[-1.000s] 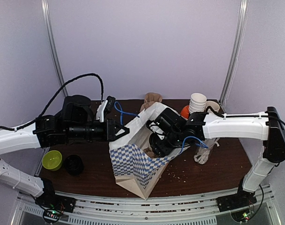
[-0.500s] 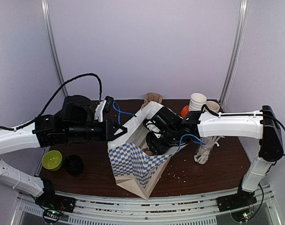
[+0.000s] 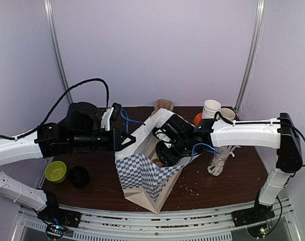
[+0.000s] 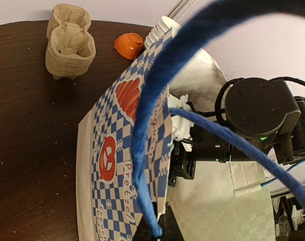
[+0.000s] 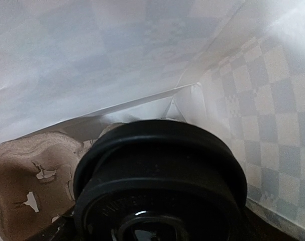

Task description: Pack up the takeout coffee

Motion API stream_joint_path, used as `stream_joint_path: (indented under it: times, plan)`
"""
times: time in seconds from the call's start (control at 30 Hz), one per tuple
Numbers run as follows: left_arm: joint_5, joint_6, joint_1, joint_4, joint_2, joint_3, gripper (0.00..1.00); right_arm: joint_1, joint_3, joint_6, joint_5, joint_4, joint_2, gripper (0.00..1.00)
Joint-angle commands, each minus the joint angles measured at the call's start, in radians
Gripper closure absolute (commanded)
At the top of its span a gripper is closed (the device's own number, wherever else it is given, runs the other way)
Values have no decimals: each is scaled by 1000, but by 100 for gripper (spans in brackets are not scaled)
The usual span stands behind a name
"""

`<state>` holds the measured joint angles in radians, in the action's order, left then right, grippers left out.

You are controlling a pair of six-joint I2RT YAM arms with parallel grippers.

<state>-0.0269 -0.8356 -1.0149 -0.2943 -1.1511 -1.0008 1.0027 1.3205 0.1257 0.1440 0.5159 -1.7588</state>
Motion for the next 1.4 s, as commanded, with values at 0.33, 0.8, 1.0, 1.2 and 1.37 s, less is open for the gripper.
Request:
stream_joint_path:
  times: [0.33,0.8,1.0,1.2,1.37]
  plan:
    - [-13,33,2,3,13,-27,100,14,62,93,-164,219,10,0]
    - [-13,47,2,-5,8,-30,100,13,91,100,-149,245,51,0]
    - [-10,50,2,-5,11,-24,100,14,110,109,-163,243,84,0]
    - [-4,59,2,-13,11,-25,100,13,120,119,-186,241,136,0]
    - [-3,65,2,-18,8,-28,100,13,132,129,-196,251,174,0]
